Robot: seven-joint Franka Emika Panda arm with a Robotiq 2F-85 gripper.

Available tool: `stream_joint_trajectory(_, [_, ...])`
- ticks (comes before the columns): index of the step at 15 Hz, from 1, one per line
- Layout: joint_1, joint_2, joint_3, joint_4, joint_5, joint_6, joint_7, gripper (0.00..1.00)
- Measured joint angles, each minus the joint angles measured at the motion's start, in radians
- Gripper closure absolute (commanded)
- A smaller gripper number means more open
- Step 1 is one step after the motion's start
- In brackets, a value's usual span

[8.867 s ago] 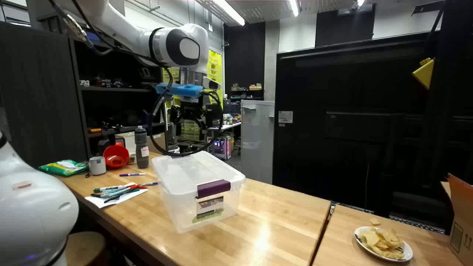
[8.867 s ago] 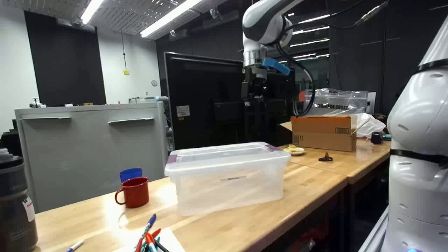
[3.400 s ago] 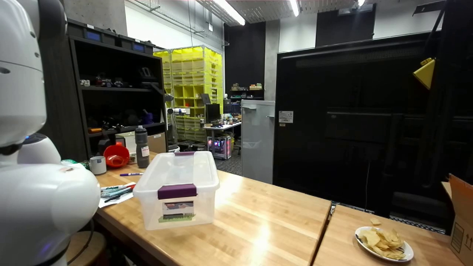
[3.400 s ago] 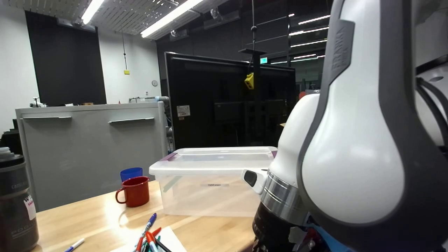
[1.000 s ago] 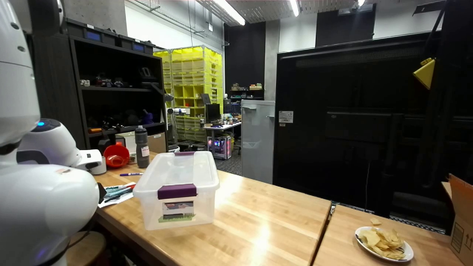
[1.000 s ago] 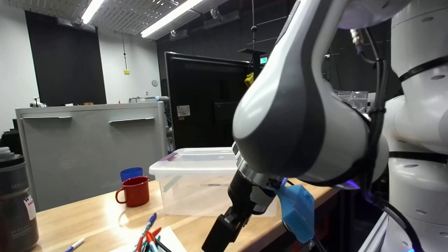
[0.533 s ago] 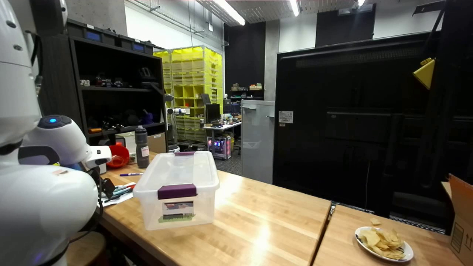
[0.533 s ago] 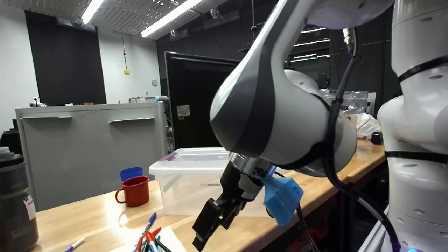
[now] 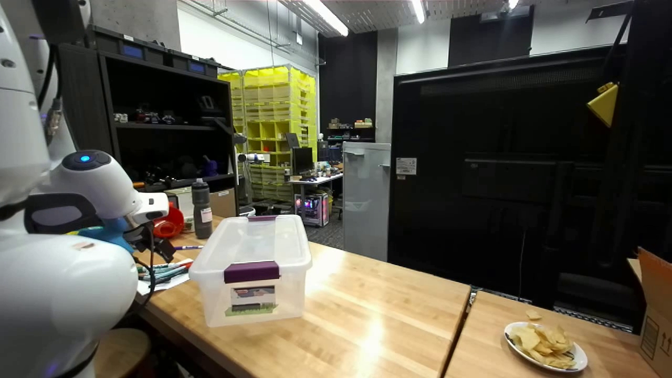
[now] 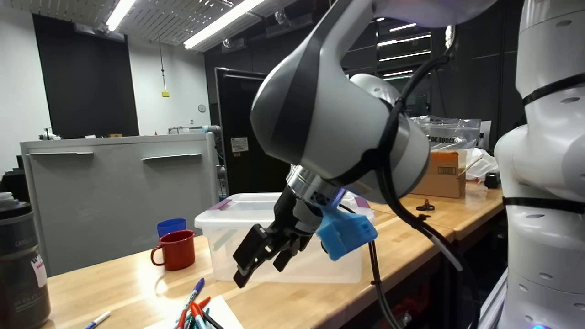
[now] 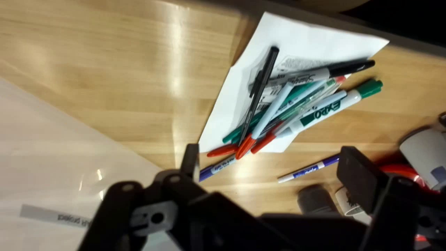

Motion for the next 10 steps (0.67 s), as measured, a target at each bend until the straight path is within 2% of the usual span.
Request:
stream_joint_trajectory(3, [-0.015,-0.055,-0.044,-0.005,0.052,-0.036,-0.019,0.00])
stream_joint_trajectory(6, [-0.017,-0.098,-0.095,-0.035,0.056,-0.072,-0.071,0.00])
stream_joint_trajectory(10, [-0.016,-0.137,-0.107,-0.072,0.056,-0.094,-0.095,0.00])
